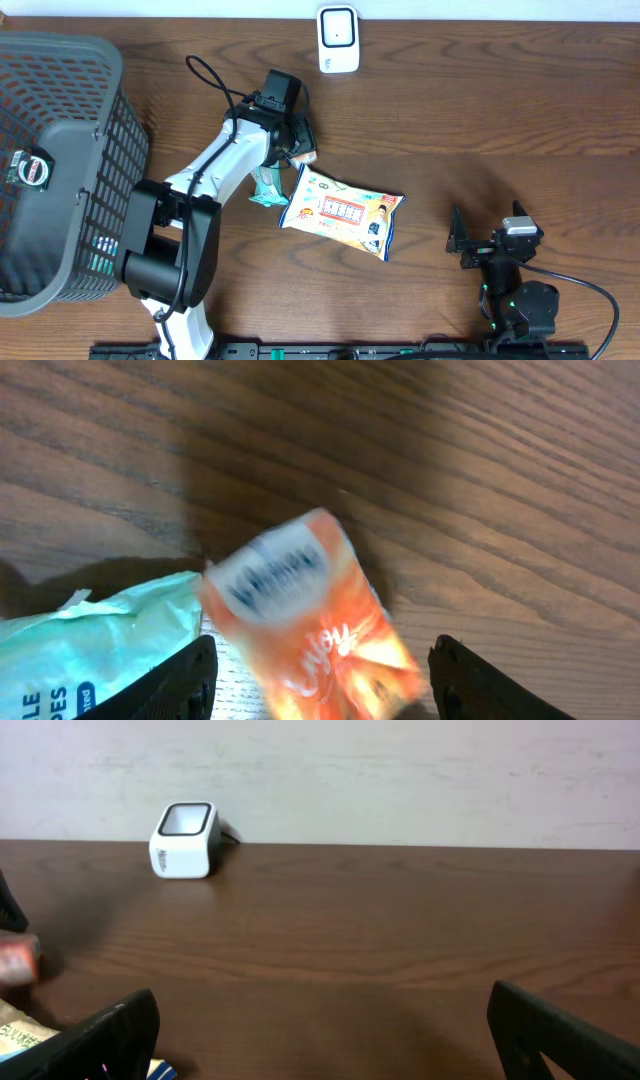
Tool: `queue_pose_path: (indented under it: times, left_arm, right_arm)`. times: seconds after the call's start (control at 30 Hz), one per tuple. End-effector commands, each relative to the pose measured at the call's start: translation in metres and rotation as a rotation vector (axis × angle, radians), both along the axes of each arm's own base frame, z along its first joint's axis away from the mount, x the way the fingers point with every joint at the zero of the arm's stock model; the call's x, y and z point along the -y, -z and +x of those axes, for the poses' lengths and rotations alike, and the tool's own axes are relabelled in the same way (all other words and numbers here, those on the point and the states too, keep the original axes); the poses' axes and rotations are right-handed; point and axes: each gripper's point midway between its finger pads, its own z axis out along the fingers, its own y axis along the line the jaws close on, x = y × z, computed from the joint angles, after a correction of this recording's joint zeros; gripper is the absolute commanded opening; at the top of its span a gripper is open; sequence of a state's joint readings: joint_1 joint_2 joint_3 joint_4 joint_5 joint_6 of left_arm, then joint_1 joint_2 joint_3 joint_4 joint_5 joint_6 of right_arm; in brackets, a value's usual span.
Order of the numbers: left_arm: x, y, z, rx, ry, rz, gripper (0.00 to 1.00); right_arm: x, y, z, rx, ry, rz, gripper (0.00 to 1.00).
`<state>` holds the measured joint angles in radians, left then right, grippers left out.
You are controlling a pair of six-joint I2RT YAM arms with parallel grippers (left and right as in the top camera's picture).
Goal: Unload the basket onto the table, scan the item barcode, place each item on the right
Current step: 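Place the orange Kleenex pack beside the snack bag and release, then reach into the basket and grasp the small green box with left gripper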
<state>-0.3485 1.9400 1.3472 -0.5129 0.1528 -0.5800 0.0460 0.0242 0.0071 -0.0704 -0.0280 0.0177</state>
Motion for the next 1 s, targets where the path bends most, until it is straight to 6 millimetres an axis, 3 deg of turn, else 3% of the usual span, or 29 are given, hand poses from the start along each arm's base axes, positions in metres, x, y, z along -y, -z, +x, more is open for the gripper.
queue_pose_path:
  times: [0.0,0.13,0.2,0.3,0.4,0.47,0.53,0.57,0.7,0.77,0.9,0.93,0.97]
  left_arm:
    - [-0.001,-0.02,0.012,0.043,0.012,-0.031,0.68]
    - [-0.009,-0.071,0.018,0.153,0.018,-0.056,0.69]
    - [-0.018,-0.109,0.018,0.238,0.018,-0.068,0.72]
    - [-0.048,-0.182,0.009,0.406,-0.004,-0.078,0.72]
    - [-0.095,-0.242,-0.007,0.549,-0.1,-0.05,0.72]
    - [-0.148,-0.28,-0.027,0.653,-0.213,0.027,0.72]
    - [-0.194,-0.3,-0.046,0.702,-0.327,0.099,0.72]
    - [-0.229,-0.307,-0.063,0.709,-0.417,0.151,0.72]
    - [-0.306,-0.29,-0.104,0.602,-0.635,0.248,0.72]
    - [-0.351,-0.251,-0.134,0.422,-0.787,0.267,0.72]
    - [-0.382,-0.204,-0.153,0.222,-0.898,0.238,0.71]
    - [-0.39,-0.184,-0.156,0.147,-0.927,0.218,0.69]
    - [-0.393,-0.178,-0.157,0.124,-0.931,0.212,0.68]
  right_arm:
    - [0.002,0.001,0.0,-0.003,0.01,0.011,0.99]
    - [0.002,0.001,0.0,-0.003,0.01,0.011,0.99]
    - [0.002,0.001,0.0,-0.003,0.01,0.011,0.99]
    - [0.002,0.001,0.0,-0.003,0.01,0.011,0.99]
    - [0.002,0.001,0.0,-0.003,0.01,0.011,0.99]
    - [0.002,0.001,0.0,-0.004,0.01,0.011,0.99]
    - [0.002,0.001,0.0,-0.003,0.01,0.011,0.99]
    - [0.002,0.001,0.0,-0.003,0.01,0.011,0.99]
    - [0.002,0.001,0.0,-0.003,0.01,0.01,0.99]
    - [0.002,0.001,0.0,-0.004,0.01,0.011,0.99]
    - [0.002,0.001,0.0,-0.003,0.01,0.011,0.99]
    - [0.002,0.001,0.0,-0.003,0.01,0.011,0.99]
    - [0.002,0.001,0.0,-0.004,0.01,0.011,0.99]
